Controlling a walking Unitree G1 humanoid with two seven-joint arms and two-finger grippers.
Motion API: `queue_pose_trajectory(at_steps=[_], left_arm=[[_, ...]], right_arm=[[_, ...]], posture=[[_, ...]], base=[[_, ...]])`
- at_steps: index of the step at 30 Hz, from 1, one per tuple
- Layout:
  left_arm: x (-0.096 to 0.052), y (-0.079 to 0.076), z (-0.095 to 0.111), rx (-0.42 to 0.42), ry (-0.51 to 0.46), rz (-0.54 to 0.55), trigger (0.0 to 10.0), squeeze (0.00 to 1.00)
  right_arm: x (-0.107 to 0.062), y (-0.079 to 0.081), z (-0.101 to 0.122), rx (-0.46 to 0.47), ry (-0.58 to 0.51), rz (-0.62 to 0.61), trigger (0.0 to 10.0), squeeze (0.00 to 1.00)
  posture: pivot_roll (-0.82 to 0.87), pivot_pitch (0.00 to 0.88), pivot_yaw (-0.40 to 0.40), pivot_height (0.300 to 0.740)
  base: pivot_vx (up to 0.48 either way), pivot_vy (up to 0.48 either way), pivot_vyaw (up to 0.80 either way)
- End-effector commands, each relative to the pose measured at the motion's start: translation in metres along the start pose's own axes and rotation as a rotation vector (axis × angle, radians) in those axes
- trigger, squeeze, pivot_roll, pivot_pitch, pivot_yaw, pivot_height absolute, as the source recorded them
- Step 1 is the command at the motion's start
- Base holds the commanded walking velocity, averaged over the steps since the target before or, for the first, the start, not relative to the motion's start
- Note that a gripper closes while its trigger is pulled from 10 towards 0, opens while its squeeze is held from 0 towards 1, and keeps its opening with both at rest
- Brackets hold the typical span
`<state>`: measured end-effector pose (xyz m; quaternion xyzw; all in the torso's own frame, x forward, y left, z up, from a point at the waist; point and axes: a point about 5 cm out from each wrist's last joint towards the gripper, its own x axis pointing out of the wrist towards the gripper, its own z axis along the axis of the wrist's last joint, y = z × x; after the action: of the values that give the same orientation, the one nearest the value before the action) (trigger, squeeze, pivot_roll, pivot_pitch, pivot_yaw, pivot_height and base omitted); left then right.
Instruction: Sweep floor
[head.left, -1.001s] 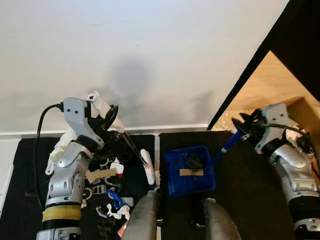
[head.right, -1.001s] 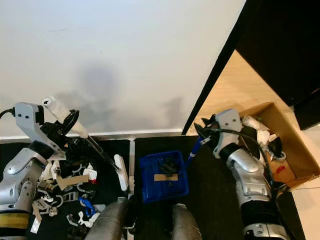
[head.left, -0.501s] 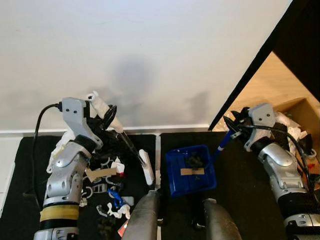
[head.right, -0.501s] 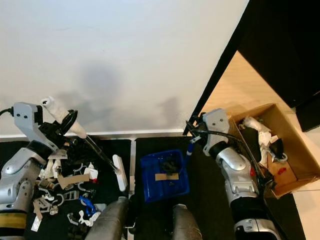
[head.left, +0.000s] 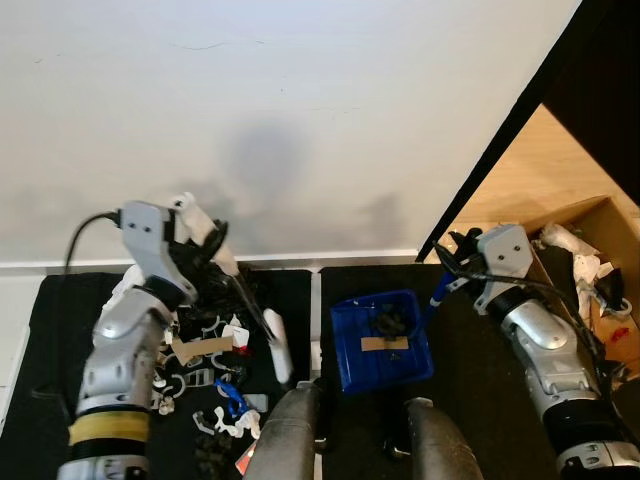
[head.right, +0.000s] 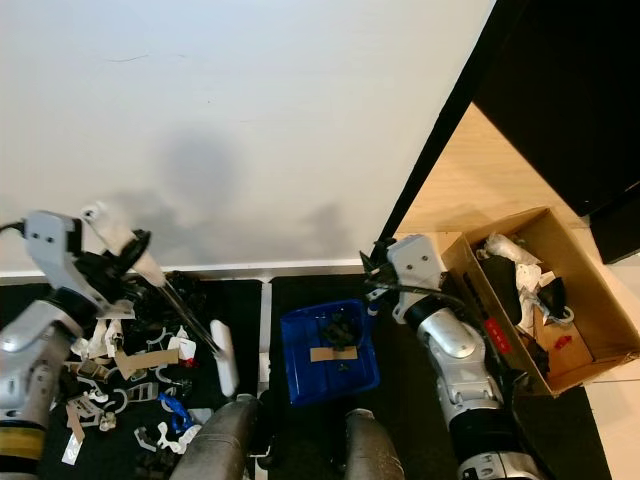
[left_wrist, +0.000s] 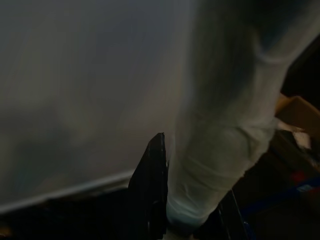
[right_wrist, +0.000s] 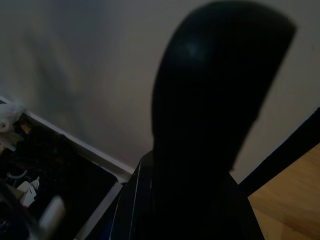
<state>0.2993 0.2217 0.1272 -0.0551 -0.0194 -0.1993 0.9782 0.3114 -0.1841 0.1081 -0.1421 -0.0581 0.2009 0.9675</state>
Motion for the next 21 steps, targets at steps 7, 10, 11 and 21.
queue_pose_trajectory(at_steps=[7,10,11,21], left_arm=[[0.024,-0.016,-0.008,-0.138,-0.06,-0.02,10.0,0.0],[0.033,-0.023,-0.005,-0.187,-0.081,-0.045,10.0,0.0],[0.037,-0.028,-0.003,-0.215,-0.088,-0.063,10.0,0.0],[0.051,-0.047,0.007,-0.276,-0.131,-0.162,10.0,0.0]], right_arm=[[-0.003,0.013,-0.012,0.008,0.047,0.029,10.0,0.0],[-0.001,0.011,-0.011,0.018,0.043,0.018,10.0,0.0],[0.0,0.011,-0.01,0.019,0.042,0.014,10.0,0.0],[0.0,0.004,-0.009,0.023,0.038,-0.02,10.0,0.0]], posture=[[0.14,0.351,0.042,0.74],[0.14,0.349,0.045,0.74],[0.14,0.347,0.047,0.74],[0.15,0.339,0.065,0.74]], base=[[0.0,0.0,0.0],[0.0,0.0,0.0],[0.0,0.0,0.0],[0.0,0.0,0.0]])
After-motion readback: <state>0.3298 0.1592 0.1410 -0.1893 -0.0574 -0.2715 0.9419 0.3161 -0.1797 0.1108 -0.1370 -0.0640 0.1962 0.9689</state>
